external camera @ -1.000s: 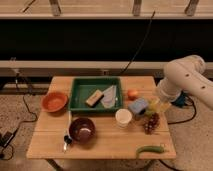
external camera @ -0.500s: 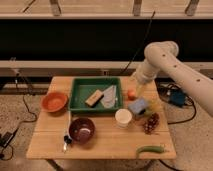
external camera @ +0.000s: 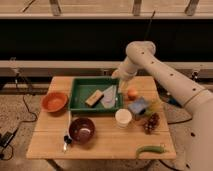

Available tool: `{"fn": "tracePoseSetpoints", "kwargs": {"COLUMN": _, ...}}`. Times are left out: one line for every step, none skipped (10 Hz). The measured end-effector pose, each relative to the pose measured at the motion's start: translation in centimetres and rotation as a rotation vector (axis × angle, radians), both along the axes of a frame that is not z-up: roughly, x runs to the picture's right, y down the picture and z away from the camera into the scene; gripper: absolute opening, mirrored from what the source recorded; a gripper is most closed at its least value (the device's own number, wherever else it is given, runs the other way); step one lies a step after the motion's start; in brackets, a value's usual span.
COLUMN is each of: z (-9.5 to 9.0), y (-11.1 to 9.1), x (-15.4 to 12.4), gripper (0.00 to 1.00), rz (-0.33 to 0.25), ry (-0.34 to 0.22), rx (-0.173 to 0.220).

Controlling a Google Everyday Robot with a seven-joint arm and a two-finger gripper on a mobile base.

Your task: Place eraser in table surface

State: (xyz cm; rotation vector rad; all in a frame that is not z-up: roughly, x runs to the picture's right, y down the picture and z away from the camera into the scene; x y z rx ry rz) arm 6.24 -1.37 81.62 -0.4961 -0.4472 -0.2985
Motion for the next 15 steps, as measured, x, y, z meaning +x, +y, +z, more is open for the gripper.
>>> {"fn": "tracePoseSetpoints", "kwargs": {"z": 0.7, "y": 0.5, "x": -1.0, "gripper": 0.65, "rz": -0.021, "ry": -0.02, "rx": 0.003}}
{"fn": "tracePoseSetpoints", "kwargs": {"z": 1.4, "y": 0.8, "x": -2.6, "gripper": 0.65, "rz": -0.046, "ry": -0.036, "rx": 0.006}}
{"fn": "tracePoseSetpoints", "kwargs": {"z": 2.0, "y": 1.1, "x": -4.4, "gripper": 0.65, "rz": -0.074, "ry": -0.052, "rx": 0.01}}
{"fn": "tracePoseSetpoints", "kwargs": {"z": 2.5, "y": 1.3, "x": -6.1, "gripper": 0.65, "rz": -0.102, "ry": -0.066, "rx": 0.012}}
{"fn": "tracePoseSetpoints", "kwargs": {"z": 3.1, "y": 1.5, "x": -7.2, "gripper": 0.65, "rz": -0.131, "ry": -0.08, "rx": 0.015}}
{"fn": "tracePoseSetpoints", "kwargs": {"z": 3.6, "y": 1.8, "x": -7.7, "gripper": 0.65, "rz": -0.157, "ry": -0.091, "rx": 0.016}}
{"fn": "tracePoseSetpoints", "kwargs": {"z": 3.7, "y": 1.7, "x": -7.9, "gripper": 0.65, "rz": -0.168, "ry": -0.095, "rx": 0.015}}
{"fn": "tracePoseSetpoints", "kwargs": {"z": 3.8, "y": 1.8, "x": -7.7, "gripper": 0.65, "rz": -0.166, "ry": -0.093, "rx": 0.014}}
{"fn": "tracePoseSetpoints", "kwargs": {"z": 3.8, "y": 1.8, "x": -7.6, "gripper": 0.65, "rz": -0.165, "ry": -0.092, "rx": 0.013}}
{"fn": "tracePoseSetpoints", "kwargs": {"z": 3.8, "y": 1.8, "x": -7.5, "gripper": 0.65, "rz": -0.165, "ry": -0.091, "rx": 0.013}}
{"fn": "tracePoseSetpoints", "kwargs": {"z": 3.8, "y": 1.8, "x": -7.7, "gripper": 0.65, "rz": -0.167, "ry": -0.093, "rx": 0.013}}
{"fn": "tracePoseSetpoints", "kwargs": {"z": 3.8, "y": 1.8, "x": -7.7, "gripper": 0.65, "rz": -0.167, "ry": -0.093, "rx": 0.013}}
{"fn": "tracePoseSetpoints", "kwargs": {"z": 3.8, "y": 1.8, "x": -7.7, "gripper": 0.65, "rz": -0.166, "ry": -0.093, "rx": 0.013}}
{"fn": "tracePoseSetpoints", "kwargs": {"z": 3.8, "y": 1.8, "x": -7.7, "gripper": 0.65, "rz": -0.166, "ry": -0.092, "rx": 0.013}}
{"fn": "tracePoseSetpoints", "kwargs": {"z": 3.8, "y": 1.8, "x": -7.7, "gripper": 0.65, "rz": -0.166, "ry": -0.092, "rx": 0.013}}
